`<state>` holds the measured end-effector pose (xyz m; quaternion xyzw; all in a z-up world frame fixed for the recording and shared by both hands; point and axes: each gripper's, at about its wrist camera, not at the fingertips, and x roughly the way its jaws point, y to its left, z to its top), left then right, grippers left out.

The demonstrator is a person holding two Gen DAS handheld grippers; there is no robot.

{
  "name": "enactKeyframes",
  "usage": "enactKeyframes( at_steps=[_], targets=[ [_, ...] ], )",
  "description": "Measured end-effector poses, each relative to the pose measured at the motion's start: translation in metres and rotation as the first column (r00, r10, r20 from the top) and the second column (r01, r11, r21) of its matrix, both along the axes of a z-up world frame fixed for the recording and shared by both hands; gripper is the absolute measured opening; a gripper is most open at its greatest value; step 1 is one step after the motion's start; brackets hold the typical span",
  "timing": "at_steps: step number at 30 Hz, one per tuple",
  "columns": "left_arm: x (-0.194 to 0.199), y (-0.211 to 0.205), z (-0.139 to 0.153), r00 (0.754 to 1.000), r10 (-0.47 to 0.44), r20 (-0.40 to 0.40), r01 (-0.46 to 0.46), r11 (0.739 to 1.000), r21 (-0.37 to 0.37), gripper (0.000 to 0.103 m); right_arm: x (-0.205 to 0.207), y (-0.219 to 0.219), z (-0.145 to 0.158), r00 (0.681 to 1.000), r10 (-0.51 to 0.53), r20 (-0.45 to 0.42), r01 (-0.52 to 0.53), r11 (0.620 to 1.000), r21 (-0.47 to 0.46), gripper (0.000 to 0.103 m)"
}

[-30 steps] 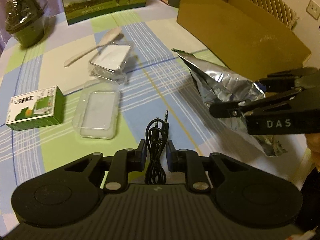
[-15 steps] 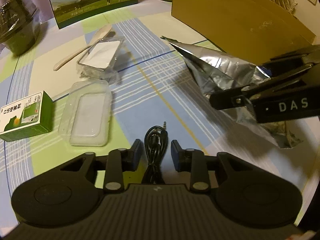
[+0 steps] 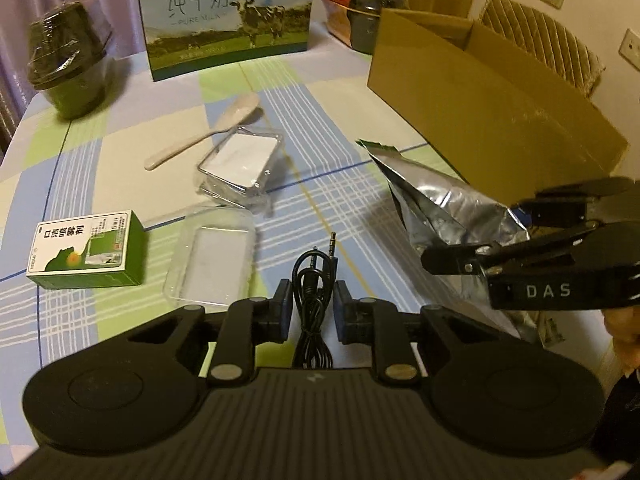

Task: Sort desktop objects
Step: 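Lift the foil bag with right tool while left tool lifts the black cable, then carry bag and cable over the cardboard box and open both tools to drop them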

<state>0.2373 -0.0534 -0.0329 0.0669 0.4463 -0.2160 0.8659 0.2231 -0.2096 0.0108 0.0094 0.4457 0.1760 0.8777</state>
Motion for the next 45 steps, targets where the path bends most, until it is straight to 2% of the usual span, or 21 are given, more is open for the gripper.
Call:
enactKeyframes(
  at_steps=[4, 12, 20, 23, 26, 29, 35, 45],
  targets=[
    [0.0, 0.002, -0.002, 1.0, -0.001, -0.016, 0.001, 1.0, 0.0, 0.017, 0.001, -0.001, 0.0, 1.0, -0.006, -0.005, 0.006, 1.0, 0.003, 0.047],
    [0.003, -0.009, -0.032, 0.998, -0.043, -0.051, 0.045, 0.998, 0.041, 0.019, 0.005, 0.002, -0.004, 1.0, 0.006, -0.019, -0.006, 1.0, -0.002, 0.047],
    [0.006, -0.016, -0.047, 0.998, -0.066, 0.004, 0.066, 0.995, 0.07, 0.021, 0.008, 0.0, -0.004, 1.0, 0.006, -0.021, -0.006, 1.0, 0.01, 0.047],
    [0.009, -0.017, -0.047, 0.998, -0.062, -0.002, 0.062, 0.996, 0.071, 0.02, 0.009, 0.0, -0.004, 1.0, 0.006, -0.022, -0.006, 1.0, 0.011, 0.047],
    [0.009, -0.017, -0.044, 0.999, -0.044, -0.022, 0.046, 0.996, 0.077, 0.019, 0.009, -0.001, -0.003, 1.0, 0.001, -0.02, -0.001, 1.0, 0.014, 0.047],
    [0.007, -0.015, -0.036, 0.999, -0.038, 0.001, 0.038, 0.997, 0.062, 0.018, 0.009, -0.003, 0.0, 1.0, -0.006, -0.007, 0.007, 1.0, 0.025, 0.047],
    [0.007, -0.004, -0.008, 0.999, 0.012, 0.039, -0.011, 1.0, -0.016, 0.018, 0.007, -0.004, 0.006, 1.0, -0.016, 0.014, 0.015, 0.999, 0.05, 0.047],
    [-0.002, -0.005, 0.039, 0.995, 0.053, 0.086, -0.047, 0.996, -0.076, 0.018, 0.0, -0.013, 0.028, 0.995, -0.063, 0.075, 0.057, 0.995, 0.078, 0.047]
  ],
)
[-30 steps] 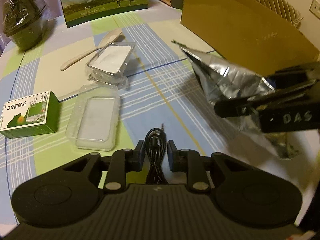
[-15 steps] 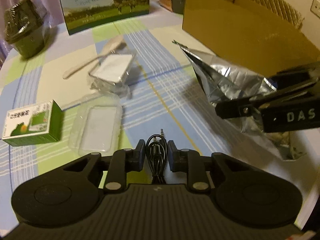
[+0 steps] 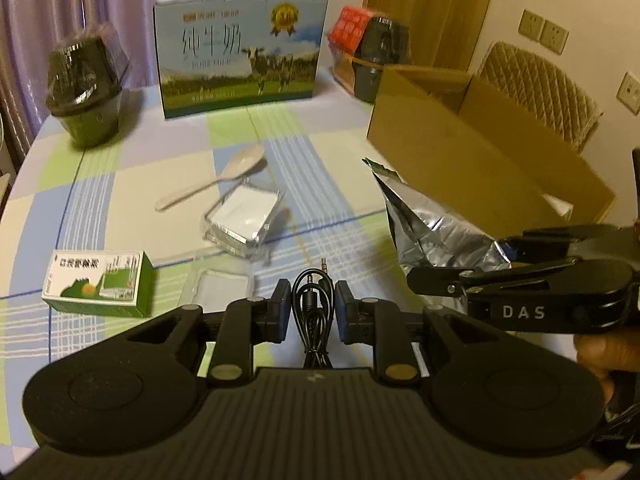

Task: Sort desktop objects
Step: 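Carry bag and cable over the cardboard box and open both tools to drop them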

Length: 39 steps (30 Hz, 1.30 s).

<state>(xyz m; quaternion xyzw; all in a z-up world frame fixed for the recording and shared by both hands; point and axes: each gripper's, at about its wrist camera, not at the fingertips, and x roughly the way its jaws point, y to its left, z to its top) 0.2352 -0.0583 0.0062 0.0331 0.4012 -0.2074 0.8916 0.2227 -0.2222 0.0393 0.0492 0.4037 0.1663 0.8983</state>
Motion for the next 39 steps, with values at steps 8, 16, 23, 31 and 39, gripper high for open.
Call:
enactKeyframes(
  at_steps=[8, 16, 23, 31, 39],
  targets=[
    [-0.009, -0.02, 0.037, 0.998, -0.003, 0.063, 0.006, 0.999, -0.043, 0.018, -0.015, -0.017, 0.042, 0.994, -0.056, 0.09, 0.053, 0.998, 0.025, 0.047],
    [-0.011, -0.057, 0.069, 0.992, -0.033, 0.118, 0.045, 0.994, -0.097, 0.018, -0.018, -0.058, 0.085, 0.98, -0.124, 0.153, 0.12, 0.992, 0.033, 0.047],
    [-0.009, -0.108, 0.083, 0.987, -0.089, 0.133, 0.11, 0.981, -0.159, 0.018, -0.021, -0.106, 0.113, 0.962, -0.188, 0.197, 0.195, 0.981, -0.018, 0.047],
    [0.0, -0.177, 0.088, 0.98, -0.147, 0.132, 0.175, 0.956, -0.237, 0.018, -0.023, -0.168, 0.12, 0.945, -0.264, 0.192, 0.28, 0.958, -0.066, 0.047],
    [0.013, -0.225, 0.066, 0.98, -0.178, 0.089, 0.194, 0.954, -0.229, 0.018, -0.013, -0.213, 0.109, 0.936, -0.313, 0.162, 0.325, 0.944, -0.059, 0.047]
  ],
)
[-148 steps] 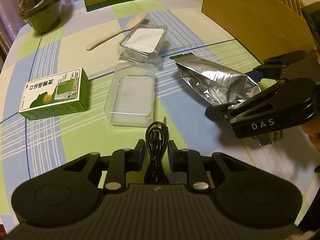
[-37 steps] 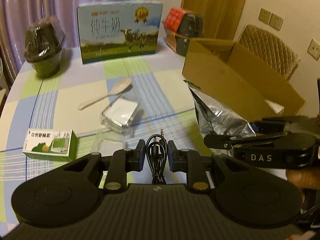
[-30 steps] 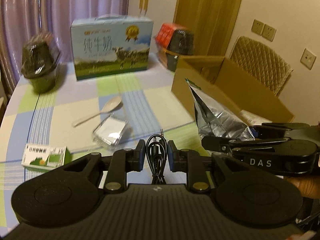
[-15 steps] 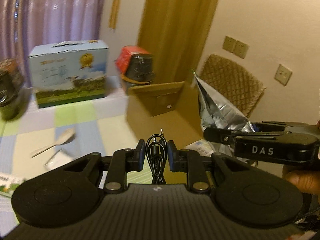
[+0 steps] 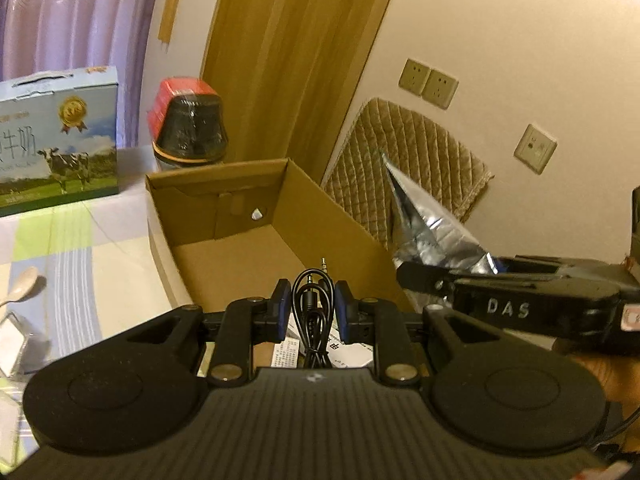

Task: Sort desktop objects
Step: 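Carry bag and cable over the cardboard box and open both tools to drop them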

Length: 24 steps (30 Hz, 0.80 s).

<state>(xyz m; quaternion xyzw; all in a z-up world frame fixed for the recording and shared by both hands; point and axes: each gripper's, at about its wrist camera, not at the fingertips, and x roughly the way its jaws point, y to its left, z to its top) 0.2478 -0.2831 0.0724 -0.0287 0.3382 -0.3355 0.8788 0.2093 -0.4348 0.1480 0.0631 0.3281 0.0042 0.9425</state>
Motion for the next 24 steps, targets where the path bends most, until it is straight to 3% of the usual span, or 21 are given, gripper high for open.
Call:
enactKeyframes(
  at_steps=[6, 8, 9, 24],
  targets=[
    [0.009, -0.012, -0.013, 1.0, 0.002, -0.016, -0.001, 1.0, 0.024, 0.019, 0.006, -0.015, -0.008, 1.0, -0.008, -0.015, 0.008, 1.0, 0.012, 0.047],
    [0.012, -0.013, -0.016, 1.0, 0.022, -0.018, -0.021, 0.999, 0.032, 0.032, 0.008, -0.016, -0.011, 1.0, -0.004, -0.018, 0.004, 1.0, 0.018, 0.047],
    [0.013, -0.012, -0.016, 1.0, 0.028, -0.015, -0.027, 0.999, 0.031, 0.032, 0.009, -0.016, -0.012, 1.0, -0.002, -0.019, 0.002, 1.0, 0.019, 0.047],
    [0.019, 0.013, -0.016, 0.997, 0.08, -0.02, -0.079, 0.995, 0.061, 0.032, 0.02, 0.002, -0.024, 0.998, 0.035, -0.047, -0.034, 0.999, 0.024, 0.048]
  ],
)
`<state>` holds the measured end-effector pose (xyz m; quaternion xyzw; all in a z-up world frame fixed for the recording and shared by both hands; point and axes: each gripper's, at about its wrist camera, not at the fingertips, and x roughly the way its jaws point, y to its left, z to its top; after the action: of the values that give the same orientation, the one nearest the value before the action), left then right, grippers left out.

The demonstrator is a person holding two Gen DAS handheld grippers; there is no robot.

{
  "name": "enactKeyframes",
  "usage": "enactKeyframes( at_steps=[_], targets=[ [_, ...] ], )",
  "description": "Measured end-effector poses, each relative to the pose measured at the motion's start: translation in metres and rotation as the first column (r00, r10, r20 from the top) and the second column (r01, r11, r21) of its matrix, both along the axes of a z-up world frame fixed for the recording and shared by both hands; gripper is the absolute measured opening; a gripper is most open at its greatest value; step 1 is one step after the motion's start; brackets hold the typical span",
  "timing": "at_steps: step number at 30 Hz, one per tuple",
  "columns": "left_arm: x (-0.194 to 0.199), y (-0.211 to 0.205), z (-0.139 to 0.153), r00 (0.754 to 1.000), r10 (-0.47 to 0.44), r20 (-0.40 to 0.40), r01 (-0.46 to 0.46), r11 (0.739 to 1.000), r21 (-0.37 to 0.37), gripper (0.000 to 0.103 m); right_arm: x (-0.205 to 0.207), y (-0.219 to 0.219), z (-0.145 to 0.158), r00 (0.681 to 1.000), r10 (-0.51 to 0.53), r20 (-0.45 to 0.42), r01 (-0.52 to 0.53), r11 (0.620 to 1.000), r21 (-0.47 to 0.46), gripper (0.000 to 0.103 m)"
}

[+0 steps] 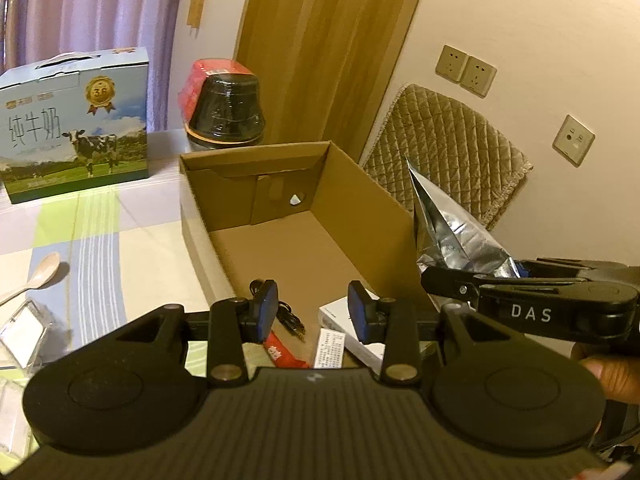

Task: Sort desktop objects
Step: 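Carry bag and cable over the cardboard box and open both tools to drop them, then move both open tools back over the table toward the plastic trays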

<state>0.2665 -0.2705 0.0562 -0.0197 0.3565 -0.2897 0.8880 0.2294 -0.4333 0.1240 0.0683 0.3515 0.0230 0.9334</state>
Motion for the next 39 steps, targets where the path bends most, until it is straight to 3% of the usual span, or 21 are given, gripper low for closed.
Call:
enactKeyframes(
  at_steps=[2, 5, 24, 34, 36, 39],
  targets=[
    [0.001, 0.004, 0.0, 1.0, 0.007, -0.002, -0.007, 1.0, 0.003, 0.034, 0.003, 0.0, 0.0, 1.0, 0.003, -0.002, -0.003, 1.0, 0.025, 0.05],
    [0.002, 0.012, 0.0, 1.0, 0.022, -0.004, -0.022, 1.0, 0.004, 0.037, 0.004, -0.001, 0.003, 0.999, -0.013, 0.031, 0.011, 0.997, 0.071, 0.066],
    [-0.008, 0.063, 0.006, 0.997, 0.071, 0.028, -0.072, 0.997, 0.038, 0.052, -0.013, 0.024, 0.019, 0.998, -0.006, 0.066, 0.003, 0.999, 0.051, 0.072],
    [-0.014, 0.106, 0.013, 0.991, 0.125, 0.045, -0.127, 0.991, 0.041, 0.072, -0.015, 0.059, 0.02, 0.997, 0.036, 0.063, -0.04, 0.998, 0.057, 0.083],
    [-0.015, 0.115, 0.015, 0.989, 0.139, 0.048, -0.141, 0.989, 0.041, 0.082, -0.015, 0.071, 0.02, 0.996, 0.056, 0.063, -0.06, 0.997, 0.055, 0.086],
    [-0.016, 0.129, 0.017, 0.987, 0.154, 0.053, -0.157, 0.987, 0.046, 0.087, -0.015, 0.086, 0.022, 0.994, 0.082, 0.068, -0.085, 0.995, 0.05, 0.097]
  ],
)
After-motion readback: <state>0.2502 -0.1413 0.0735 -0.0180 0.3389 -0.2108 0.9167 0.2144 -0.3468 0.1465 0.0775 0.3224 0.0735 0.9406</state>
